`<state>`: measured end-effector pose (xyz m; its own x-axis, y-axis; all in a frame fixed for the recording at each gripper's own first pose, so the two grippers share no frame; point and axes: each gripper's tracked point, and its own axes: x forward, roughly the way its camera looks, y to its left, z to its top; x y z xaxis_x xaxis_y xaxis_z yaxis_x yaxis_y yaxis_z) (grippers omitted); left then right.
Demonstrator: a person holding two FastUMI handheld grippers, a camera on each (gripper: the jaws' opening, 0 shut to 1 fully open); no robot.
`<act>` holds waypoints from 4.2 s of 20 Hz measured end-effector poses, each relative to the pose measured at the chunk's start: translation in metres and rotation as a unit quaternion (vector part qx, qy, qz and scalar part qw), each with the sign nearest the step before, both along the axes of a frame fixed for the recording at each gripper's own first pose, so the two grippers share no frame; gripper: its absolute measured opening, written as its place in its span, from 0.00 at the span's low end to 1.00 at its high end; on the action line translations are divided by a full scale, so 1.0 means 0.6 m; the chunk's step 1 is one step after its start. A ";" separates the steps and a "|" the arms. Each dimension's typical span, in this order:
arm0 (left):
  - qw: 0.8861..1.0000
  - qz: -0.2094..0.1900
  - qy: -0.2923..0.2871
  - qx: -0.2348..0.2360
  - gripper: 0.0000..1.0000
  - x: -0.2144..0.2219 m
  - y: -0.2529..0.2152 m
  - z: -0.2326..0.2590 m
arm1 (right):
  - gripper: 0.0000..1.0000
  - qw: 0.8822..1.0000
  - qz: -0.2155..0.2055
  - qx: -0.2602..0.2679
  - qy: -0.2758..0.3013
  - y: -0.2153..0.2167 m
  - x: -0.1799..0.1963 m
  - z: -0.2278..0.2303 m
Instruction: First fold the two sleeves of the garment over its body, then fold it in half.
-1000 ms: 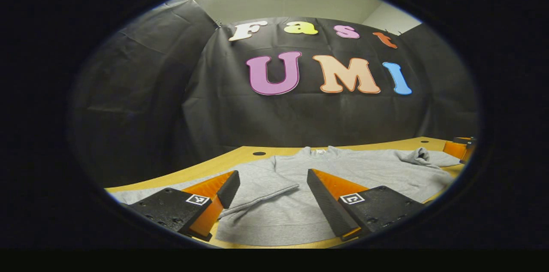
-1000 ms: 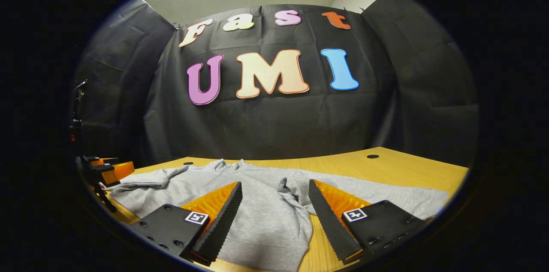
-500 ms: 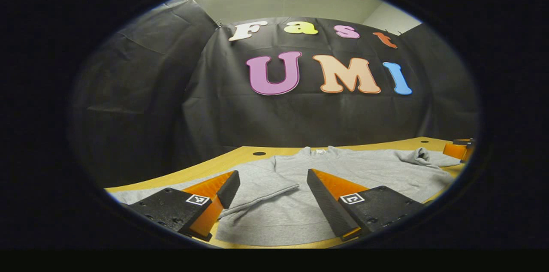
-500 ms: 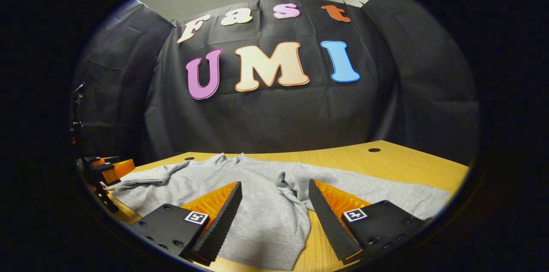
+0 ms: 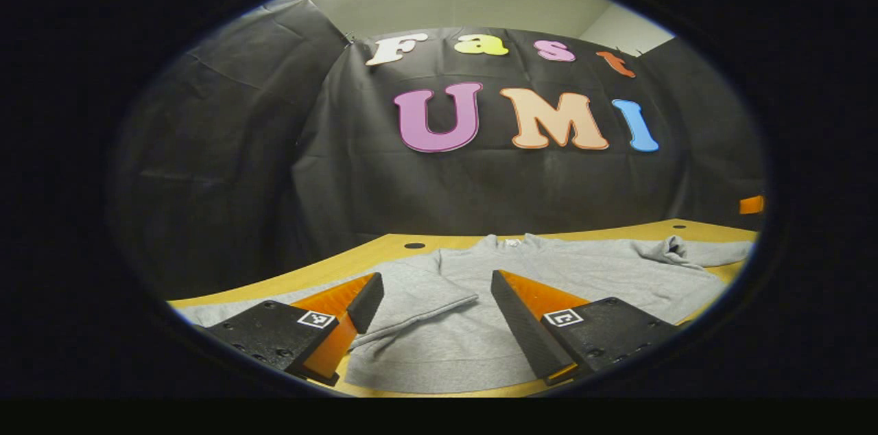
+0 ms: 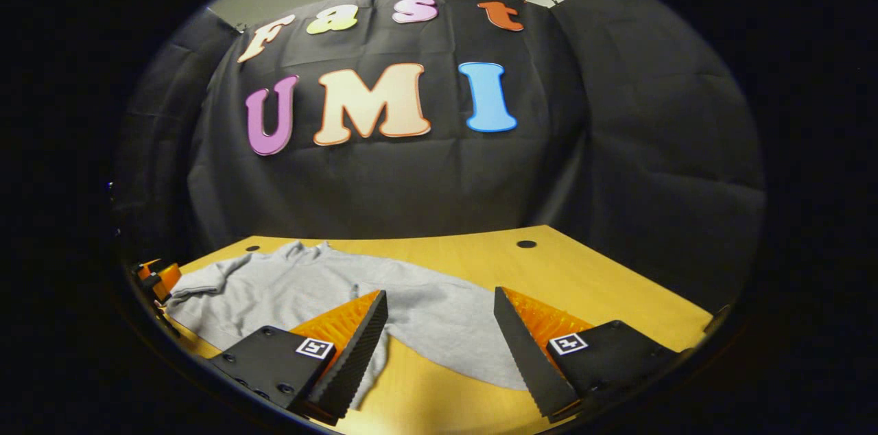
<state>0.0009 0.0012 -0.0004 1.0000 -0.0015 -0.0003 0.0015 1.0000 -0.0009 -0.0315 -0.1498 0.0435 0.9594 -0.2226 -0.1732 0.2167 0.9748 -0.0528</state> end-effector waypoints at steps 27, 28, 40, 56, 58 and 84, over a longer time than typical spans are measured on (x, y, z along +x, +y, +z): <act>1.000 0.000 -0.001 0.000 0.94 0.000 0.000 -0.002 | 0.99 0.962 -0.083 0.053 0.253 -0.208 -0.081 -0.210; 1.000 0.000 -0.001 0.000 0.94 0.001 0.000 -0.002 | 0.97 0.963 -0.085 0.053 0.251 -0.209 -0.081 -0.211; 1.000 0.000 -0.001 0.000 0.95 0.003 0.000 0.000 | 0.29 0.962 -0.081 0.078 0.247 -0.178 -0.071 -0.214; 1.000 -0.004 0.000 -0.001 0.94 0.000 -0.001 -0.001 | 0.02 0.954 -0.068 0.126 0.262 -0.114 -0.050 -0.180; 1.000 -0.004 0.000 -0.001 0.94 -0.001 -0.002 0.000 | 0.03 0.960 -0.051 0.128 0.244 -0.093 -0.022 -0.150; 1.000 -0.005 0.000 -0.001 0.94 0.003 -0.002 0.000 | 0.03 0.957 0.235 0.119 0.120 0.523 0.331 0.020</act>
